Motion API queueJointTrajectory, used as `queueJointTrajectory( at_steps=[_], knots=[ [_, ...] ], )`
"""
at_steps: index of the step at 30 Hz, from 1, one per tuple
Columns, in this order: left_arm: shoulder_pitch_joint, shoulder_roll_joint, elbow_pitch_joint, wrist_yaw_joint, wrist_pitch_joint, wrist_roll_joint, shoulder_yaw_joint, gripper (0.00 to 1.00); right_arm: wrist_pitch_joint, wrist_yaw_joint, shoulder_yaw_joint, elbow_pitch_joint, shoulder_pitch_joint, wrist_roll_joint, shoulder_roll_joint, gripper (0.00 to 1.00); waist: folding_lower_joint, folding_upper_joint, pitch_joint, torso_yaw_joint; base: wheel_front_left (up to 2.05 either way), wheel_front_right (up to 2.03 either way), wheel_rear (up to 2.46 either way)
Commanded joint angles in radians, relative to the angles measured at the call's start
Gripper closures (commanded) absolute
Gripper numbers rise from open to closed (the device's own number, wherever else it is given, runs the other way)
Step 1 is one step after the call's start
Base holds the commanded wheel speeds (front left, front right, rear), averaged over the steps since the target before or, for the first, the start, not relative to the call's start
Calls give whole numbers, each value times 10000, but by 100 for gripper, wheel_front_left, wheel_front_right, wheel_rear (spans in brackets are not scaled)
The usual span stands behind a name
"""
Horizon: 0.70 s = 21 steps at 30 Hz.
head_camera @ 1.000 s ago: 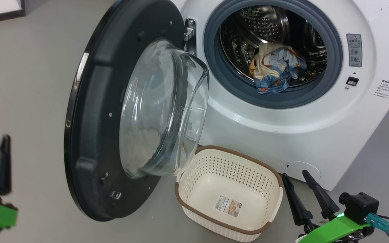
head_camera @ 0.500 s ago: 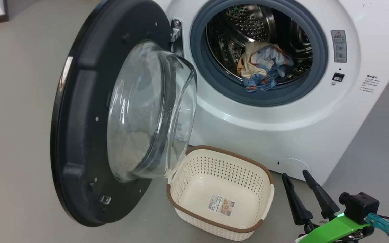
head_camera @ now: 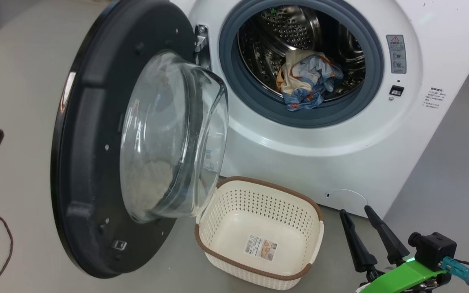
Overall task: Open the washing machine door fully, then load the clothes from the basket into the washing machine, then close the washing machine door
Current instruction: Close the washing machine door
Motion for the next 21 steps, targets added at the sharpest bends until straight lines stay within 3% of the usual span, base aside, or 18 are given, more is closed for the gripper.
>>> queueJointTrajectory(
  at_steps=[1,5,21],
  knots=[
    [-512,424,-301,108,119,-92,326,100,-48,27,227,-213,-224,2,-92,0,0,-1,-1,-30,0,0,0],
    [-555,449,-437,447,481,-116,87,100,-48,27,245,-196,-240,7,-94,0,0,-1,-1,-127,0,0,0],
    [-271,359,-1049,795,1498,-253,-697,100,-48,27,149,-177,-209,13,-173,0,0,-1,-62,-511,0,0,0]
  ],
)
